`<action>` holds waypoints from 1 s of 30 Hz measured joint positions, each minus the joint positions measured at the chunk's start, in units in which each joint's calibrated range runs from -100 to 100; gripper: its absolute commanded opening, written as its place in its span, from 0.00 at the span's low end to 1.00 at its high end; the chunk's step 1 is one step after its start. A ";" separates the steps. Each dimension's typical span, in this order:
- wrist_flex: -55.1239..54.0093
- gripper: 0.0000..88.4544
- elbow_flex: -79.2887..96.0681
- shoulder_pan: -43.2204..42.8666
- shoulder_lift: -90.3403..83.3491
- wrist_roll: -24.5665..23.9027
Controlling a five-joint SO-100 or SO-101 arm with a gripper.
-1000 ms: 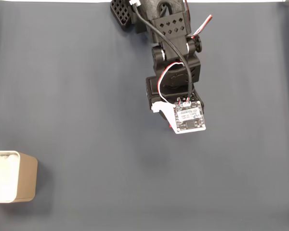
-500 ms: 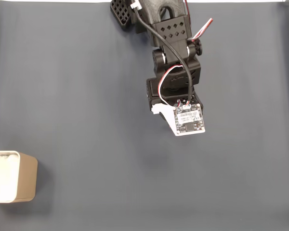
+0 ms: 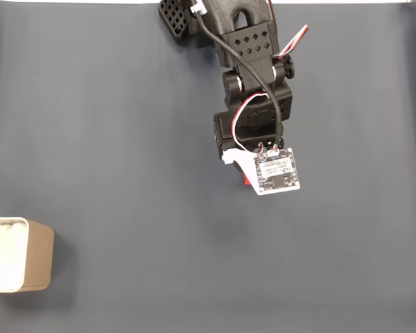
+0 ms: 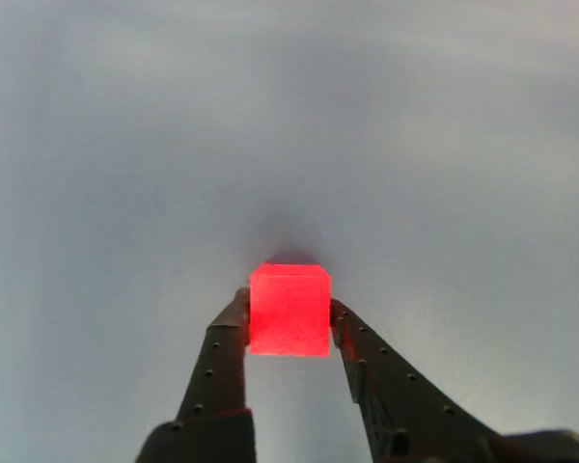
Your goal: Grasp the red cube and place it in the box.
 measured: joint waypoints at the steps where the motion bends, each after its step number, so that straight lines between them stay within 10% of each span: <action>1: 0.00 0.10 0.00 0.00 0.00 0.05; 30: 13.21 0.04 -1.18 6.16 -15.28 2.39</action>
